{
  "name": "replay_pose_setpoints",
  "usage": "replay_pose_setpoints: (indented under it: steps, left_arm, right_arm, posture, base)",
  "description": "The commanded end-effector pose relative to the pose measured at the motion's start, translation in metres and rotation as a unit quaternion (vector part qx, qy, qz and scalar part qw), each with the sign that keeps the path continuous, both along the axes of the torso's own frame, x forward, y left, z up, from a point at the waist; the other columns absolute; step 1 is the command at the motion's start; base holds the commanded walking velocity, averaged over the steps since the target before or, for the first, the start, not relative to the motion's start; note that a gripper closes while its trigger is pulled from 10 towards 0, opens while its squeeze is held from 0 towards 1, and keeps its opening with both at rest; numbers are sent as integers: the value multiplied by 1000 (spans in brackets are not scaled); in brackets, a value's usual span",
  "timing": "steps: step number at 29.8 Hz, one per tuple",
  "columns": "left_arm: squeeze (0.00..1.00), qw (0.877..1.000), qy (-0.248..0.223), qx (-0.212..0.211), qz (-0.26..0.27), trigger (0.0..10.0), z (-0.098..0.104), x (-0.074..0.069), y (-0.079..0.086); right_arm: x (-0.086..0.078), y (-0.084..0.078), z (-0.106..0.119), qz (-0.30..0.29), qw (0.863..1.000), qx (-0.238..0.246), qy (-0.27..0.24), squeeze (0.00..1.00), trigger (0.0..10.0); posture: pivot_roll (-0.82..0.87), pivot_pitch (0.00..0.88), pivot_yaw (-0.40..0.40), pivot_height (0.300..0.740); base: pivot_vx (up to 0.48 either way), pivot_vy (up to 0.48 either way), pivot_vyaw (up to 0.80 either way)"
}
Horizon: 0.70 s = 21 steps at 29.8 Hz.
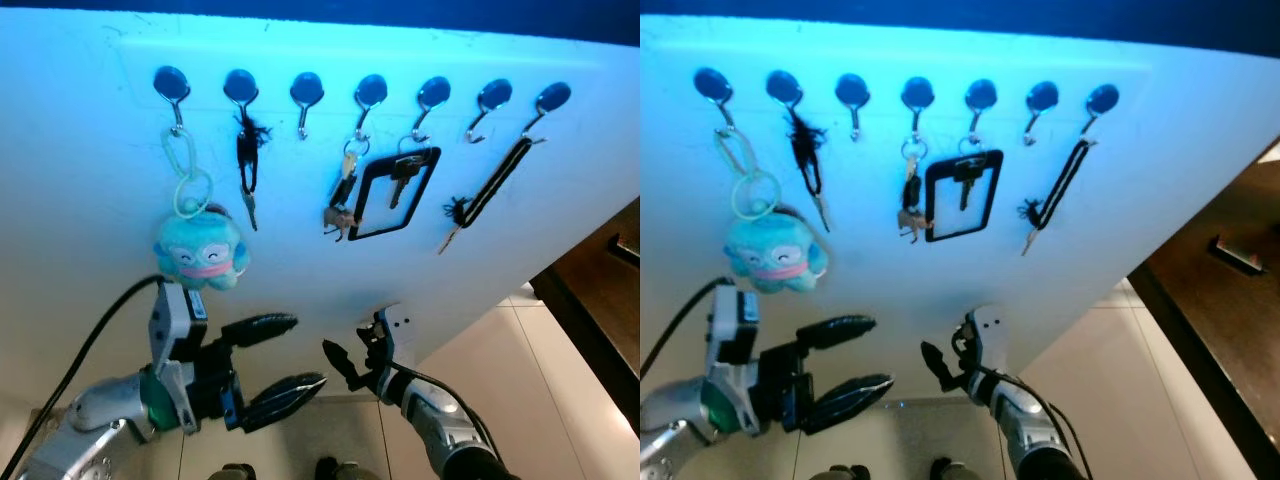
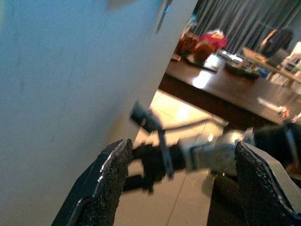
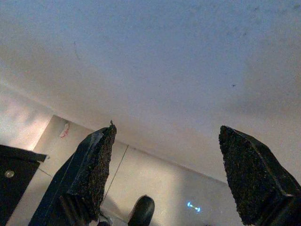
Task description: Hang keys on a hook
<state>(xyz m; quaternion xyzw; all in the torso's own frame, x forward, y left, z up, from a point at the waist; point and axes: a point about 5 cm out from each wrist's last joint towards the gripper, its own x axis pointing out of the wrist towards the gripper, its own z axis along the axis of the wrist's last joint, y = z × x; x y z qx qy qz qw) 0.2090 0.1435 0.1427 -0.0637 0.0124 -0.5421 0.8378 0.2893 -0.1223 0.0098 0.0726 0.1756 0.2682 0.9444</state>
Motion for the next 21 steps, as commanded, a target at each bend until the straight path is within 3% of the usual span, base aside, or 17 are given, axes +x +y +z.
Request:
replay_pose_setpoints:
  steps: [1,4,8,14,15,18,20,21]
  left_arm:
    - [0,999,35,21,9,10000,-23,-4,6]
    - [0,998,53,25,19,10000,-33,-5,10]
    - [0,980,167,62,84,10000,-96,-15,30]
    - [0,968,214,61,115,10000,-119,-22,39]
    - [0,956,250,58,141,10000,-136,-28,43]
    - [0,946,276,56,159,10000,-148,-34,46]
    - [0,916,332,44,219,10000,-173,-46,54]
    - [0,916,332,44,219,10000,-173,-46,54]
  right_arm:
    - [-9,-6,-11,-6,1000,-9,28,0,10000]
    - [-10,-7,-13,-7,999,-12,33,0,10000]
    - [-23,-19,-29,-19,996,-43,73,0,10000]
    - [-30,-25,-35,-28,994,-54,90,0,10000]
    - [-34,-29,-39,-34,993,-58,99,0,10000]
    - [-36,-33,-41,-39,992,-61,105,0,10000]
    - [-41,-39,-45,-52,990,-65,118,0,10000]
    - [-41,-39,-45,-52,990,-65,118,0,10000]
  posture:
    - [120,107,-5,740]
    - [121,106,-5,740]
    - [124,99,-2,740]
    - [122,98,-2,740]
    - [115,100,-2,740]
    - [115,100,-3,740]
    - [116,101,-7,740]
    - [116,101,-7,740]
  base:
    - [-341,0,0]
    - [-366,0,0]
    - [-428,0,0]
    - [-434,0,0]
    - [-420,0,0]
    - [-420,0,0]
    - [-396,0,0]
    - [-379,0,0]
